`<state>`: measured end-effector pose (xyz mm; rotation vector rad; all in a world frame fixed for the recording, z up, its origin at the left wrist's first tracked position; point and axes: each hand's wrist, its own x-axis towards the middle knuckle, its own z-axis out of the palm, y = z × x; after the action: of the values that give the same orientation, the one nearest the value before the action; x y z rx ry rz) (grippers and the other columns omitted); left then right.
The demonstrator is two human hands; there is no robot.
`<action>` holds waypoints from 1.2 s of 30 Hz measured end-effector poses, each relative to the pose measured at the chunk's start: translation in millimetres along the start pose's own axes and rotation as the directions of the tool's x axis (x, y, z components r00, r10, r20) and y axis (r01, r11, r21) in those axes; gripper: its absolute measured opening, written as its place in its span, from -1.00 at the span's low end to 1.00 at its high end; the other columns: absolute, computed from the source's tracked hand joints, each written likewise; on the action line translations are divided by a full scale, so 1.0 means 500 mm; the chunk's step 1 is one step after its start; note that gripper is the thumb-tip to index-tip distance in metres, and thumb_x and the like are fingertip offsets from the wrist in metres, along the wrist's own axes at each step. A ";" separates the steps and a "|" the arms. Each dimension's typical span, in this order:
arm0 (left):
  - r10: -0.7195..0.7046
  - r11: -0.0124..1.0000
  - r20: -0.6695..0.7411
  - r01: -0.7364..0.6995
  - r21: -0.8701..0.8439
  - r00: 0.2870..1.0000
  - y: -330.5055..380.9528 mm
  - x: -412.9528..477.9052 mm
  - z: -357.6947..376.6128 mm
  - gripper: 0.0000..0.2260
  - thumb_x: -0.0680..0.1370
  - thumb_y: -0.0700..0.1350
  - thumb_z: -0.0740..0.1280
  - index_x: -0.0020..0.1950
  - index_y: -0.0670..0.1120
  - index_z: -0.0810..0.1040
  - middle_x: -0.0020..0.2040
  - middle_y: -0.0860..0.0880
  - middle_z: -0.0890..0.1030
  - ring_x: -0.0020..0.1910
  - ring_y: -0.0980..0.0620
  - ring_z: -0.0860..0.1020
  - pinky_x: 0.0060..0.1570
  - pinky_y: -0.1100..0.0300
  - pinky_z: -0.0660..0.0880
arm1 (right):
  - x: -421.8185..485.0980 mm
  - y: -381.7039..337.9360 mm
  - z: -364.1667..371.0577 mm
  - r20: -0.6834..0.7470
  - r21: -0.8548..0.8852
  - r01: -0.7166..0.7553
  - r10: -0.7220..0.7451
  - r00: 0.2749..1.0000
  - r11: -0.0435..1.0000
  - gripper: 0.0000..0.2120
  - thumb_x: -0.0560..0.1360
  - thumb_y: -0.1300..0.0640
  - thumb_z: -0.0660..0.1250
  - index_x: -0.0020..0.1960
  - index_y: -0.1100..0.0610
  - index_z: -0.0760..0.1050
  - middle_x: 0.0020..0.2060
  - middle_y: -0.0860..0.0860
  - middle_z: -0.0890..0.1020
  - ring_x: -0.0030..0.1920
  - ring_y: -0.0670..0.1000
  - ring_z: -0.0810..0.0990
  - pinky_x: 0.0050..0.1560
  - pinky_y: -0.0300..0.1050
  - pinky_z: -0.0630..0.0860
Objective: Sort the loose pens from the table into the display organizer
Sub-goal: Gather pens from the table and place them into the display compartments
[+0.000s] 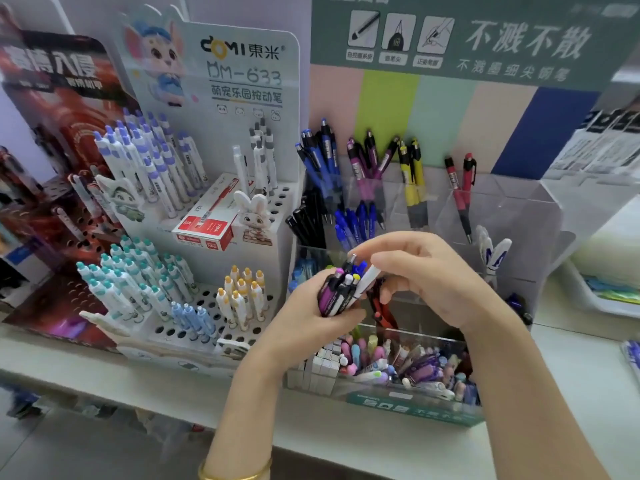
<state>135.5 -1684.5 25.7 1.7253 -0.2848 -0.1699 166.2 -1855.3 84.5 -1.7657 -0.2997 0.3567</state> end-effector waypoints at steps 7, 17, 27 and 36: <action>0.061 0.998 -0.029 -0.062 -0.018 0.998 0.002 0.018 0.031 -0.65 0.46 -0.26 0.47 0.13 0.09 0.57 0.00 0.05 0.67 0.00 0.20 0.62 -0.03 0.35 0.52 | -0.015 -0.006 -0.001 -0.059 -0.282 -0.019 0.003 0.998 0.959 -0.83 0.48 0.24 0.30 -0.09 0.06 0.65 -0.19 -0.01 0.69 -0.29 0.08 0.65 -0.06 0.07 0.62; 0.252 0.968 -0.234 -0.241 0.076 0.939 -0.023 0.030 0.049 -0.81 0.40 -0.13 0.45 -0.01 -0.03 0.57 -0.12 0.05 0.62 -0.16 0.16 0.61 -0.13 0.29 0.53 | -0.040 -0.003 0.006 -0.100 -0.274 0.084 -0.115 0.988 0.958 -0.71 0.41 0.35 0.35 -0.07 -0.02 0.62 -0.15 -0.03 0.68 -0.14 -0.10 0.65 0.01 -0.09 0.61; 0.282 0.950 -0.245 -0.235 0.205 0.928 -0.025 0.044 0.049 -0.60 0.49 -0.31 0.42 0.07 0.19 0.48 -0.05 0.35 0.60 -0.04 0.29 0.58 -0.04 0.47 0.44 | -0.012 0.013 0.011 -0.318 -0.214 0.213 -0.274 0.908 0.953 -0.71 0.42 0.44 0.29 -0.09 0.10 0.65 -0.19 -0.05 0.68 -0.19 -0.05 0.64 -0.15 -0.17 0.61; 0.098 0.992 -0.172 -0.083 0.091 0.980 -0.022 0.044 0.031 -0.74 0.52 -0.24 0.41 0.03 0.12 0.51 -0.28 0.30 0.58 -0.25 0.33 0.54 -0.18 0.48 0.42 | 0.020 -0.015 -0.018 -0.525 0.004 0.384 -0.325 0.787 0.923 -0.70 0.54 0.42 0.21 -0.03 0.05 0.57 -0.14 -0.01 0.67 -0.16 -0.11 0.62 -0.21 -0.26 0.57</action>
<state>153.1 -1703.7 13.1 1.7927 -0.2417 0.0620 178.9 -1858.0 92.8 -1.5813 -0.2122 -0.3727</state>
